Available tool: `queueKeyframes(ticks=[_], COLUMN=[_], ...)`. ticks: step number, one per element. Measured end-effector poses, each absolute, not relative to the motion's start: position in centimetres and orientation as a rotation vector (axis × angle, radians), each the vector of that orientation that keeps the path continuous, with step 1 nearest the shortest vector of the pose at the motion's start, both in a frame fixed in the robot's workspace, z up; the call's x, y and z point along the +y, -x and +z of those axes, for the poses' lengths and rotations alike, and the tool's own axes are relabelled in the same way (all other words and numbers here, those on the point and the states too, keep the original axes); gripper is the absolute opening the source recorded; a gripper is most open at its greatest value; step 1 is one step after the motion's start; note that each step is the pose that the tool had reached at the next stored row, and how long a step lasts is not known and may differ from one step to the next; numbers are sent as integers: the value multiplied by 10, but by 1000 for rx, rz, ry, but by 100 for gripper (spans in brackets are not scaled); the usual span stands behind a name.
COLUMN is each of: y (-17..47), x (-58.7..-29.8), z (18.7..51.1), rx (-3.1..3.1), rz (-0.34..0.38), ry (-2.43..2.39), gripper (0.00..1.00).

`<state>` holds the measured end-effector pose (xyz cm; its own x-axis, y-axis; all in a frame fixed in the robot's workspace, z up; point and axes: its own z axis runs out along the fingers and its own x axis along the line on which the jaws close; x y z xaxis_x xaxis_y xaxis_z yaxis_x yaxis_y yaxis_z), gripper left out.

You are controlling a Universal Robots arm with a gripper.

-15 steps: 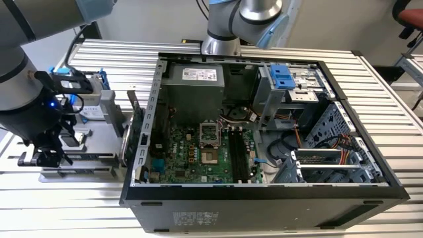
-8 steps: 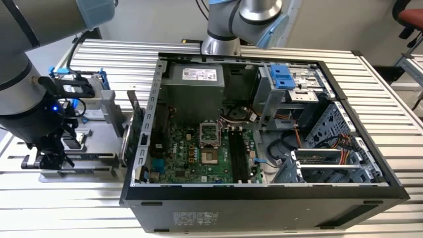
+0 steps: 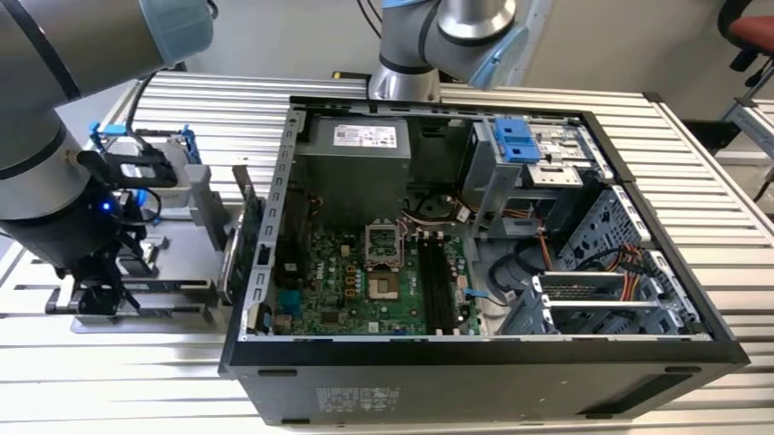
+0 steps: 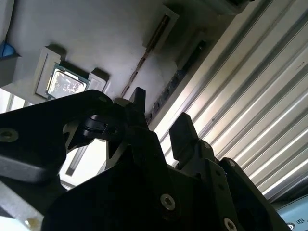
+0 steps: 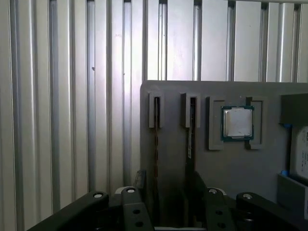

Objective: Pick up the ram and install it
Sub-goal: 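Pick up the ram and move it above insertion slot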

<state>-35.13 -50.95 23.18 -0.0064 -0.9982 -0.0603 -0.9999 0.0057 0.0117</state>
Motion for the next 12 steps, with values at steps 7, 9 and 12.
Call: queueKeyframes(ticks=[7, 9, 12], y=[351, 351, 351], x=[-512, -512, -513], z=[223, 220, 217], rx=[2205, 2208, 2211], rz=[79, 79, 79], ry=[2187, 2185, 2182], gripper=[100, 100, 100])
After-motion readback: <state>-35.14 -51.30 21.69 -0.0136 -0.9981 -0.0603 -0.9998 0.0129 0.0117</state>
